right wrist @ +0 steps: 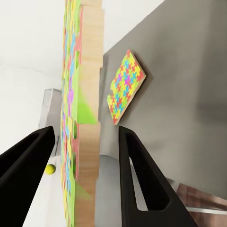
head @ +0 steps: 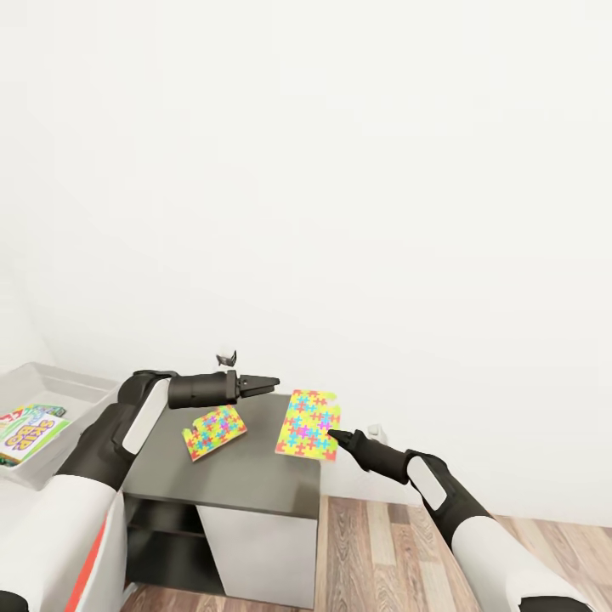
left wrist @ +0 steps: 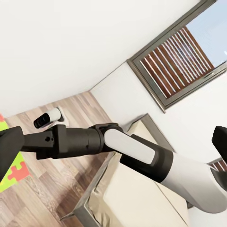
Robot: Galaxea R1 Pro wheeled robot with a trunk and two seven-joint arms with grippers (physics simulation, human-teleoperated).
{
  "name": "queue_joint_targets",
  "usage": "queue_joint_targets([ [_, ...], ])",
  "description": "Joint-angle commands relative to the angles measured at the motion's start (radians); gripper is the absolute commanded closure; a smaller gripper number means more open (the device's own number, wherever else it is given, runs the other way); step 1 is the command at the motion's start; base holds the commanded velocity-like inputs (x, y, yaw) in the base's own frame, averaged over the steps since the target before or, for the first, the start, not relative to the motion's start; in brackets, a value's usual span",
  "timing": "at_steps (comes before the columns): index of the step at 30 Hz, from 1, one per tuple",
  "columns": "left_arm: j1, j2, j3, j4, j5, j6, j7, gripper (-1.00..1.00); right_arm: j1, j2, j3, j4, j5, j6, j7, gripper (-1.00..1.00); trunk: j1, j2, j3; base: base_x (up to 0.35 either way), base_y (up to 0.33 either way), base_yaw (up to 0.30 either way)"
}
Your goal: Put all the toys in the child's room - the three board games (two on the bed and one on the table), the two jigsaw puzzles on the table, and the tennis ball on the table - inside the toy box on the table in the child's room.
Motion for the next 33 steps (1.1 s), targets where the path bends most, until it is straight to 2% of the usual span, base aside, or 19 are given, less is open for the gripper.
queue_joint_targets([
  [1, -0.001, 0.001, -0.002, 0.0, 0.001, 0.004, -0.002, -1.0, -0.001, 0.0, 0.001, 0.0, -0.008, 0.006, -0.002, 1.0, 0.001, -0.002, -0.001, 0.0, 0.0, 0.094],
  [20, -0.001, 0.002, 0.0, 0.0, 0.002, 0.004, -0.004, -1.0, -0.001, -0.001, 0.001, 0.0, -0.008, 0.006, -0.002, 1.0, 0.001, -0.002, 0.029, 0.0, 0.0, 0.108],
  [33, -0.001, 0.008, -0.001, -0.001, 0.002, 0.004, -0.008, -1.0, -0.001, -0.006, 0.001, 0.0, -0.007, 0.009, -0.008, 1.0, 0.001, -0.002, 0.033, 0.0, 0.0, 0.021],
])
